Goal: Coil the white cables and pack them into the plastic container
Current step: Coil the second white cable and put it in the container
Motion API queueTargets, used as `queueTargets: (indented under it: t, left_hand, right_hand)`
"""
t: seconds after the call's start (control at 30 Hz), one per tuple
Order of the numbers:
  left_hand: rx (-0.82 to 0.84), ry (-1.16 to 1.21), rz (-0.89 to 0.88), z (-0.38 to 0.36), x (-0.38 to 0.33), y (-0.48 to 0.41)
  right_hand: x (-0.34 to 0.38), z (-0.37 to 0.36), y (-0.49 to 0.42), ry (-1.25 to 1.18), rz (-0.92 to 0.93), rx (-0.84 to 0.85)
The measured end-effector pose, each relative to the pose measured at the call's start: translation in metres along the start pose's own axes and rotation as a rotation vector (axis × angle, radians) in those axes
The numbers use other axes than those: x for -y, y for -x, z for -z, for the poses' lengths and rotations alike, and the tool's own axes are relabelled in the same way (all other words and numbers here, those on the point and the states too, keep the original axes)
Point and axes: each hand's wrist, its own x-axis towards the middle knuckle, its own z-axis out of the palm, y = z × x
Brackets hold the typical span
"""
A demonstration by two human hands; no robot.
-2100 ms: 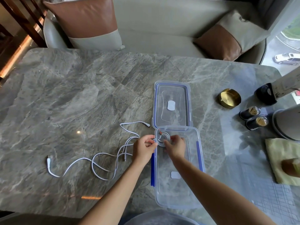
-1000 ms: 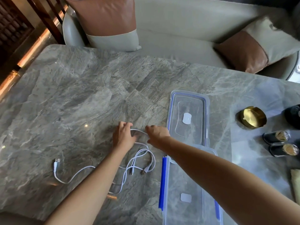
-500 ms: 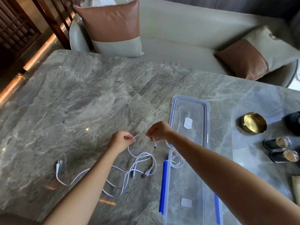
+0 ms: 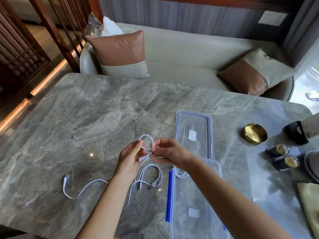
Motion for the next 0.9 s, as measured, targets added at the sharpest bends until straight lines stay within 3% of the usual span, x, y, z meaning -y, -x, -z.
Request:
queueTargets:
  t: [0.2,0.37,0.47,0.57,0.73,0.9]
  left_hand:
    - [0.019,0.05,-0.031,-0.002,0.0,0.019]
    - [0.017,0.009,-0.062,0.002,-0.006,0.025]
    - [0.185,-0.003,-0.044,0.007,-0.006,0.03]
    - [0.299,-0.201,-0.16,0.007,-0.001,0.039]
    - [0.032,-0.299,-0.449,-0.007,0.011,0.042]
    - [-0.052,-0.187,-0.457,-0.006,0.01,0.04]
  right_hand:
    - [-0.011,-0.014,0.015,0.147,0.105,-0.103]
    - [-0.009,-0.02,0.021,0.113,0.138,-0.14]
    - [-0.007,-0.024,0.023,0.014,0.159,-0.17]
    - [-0.006,-0.028,0.026,-0.047,0.179,-0.192]
    - [-0.004,-0.037,0.026,-0.114,0.168,-0.181]
    - [0.001,-0.044,0.028,-0.057,0.168,-0.183]
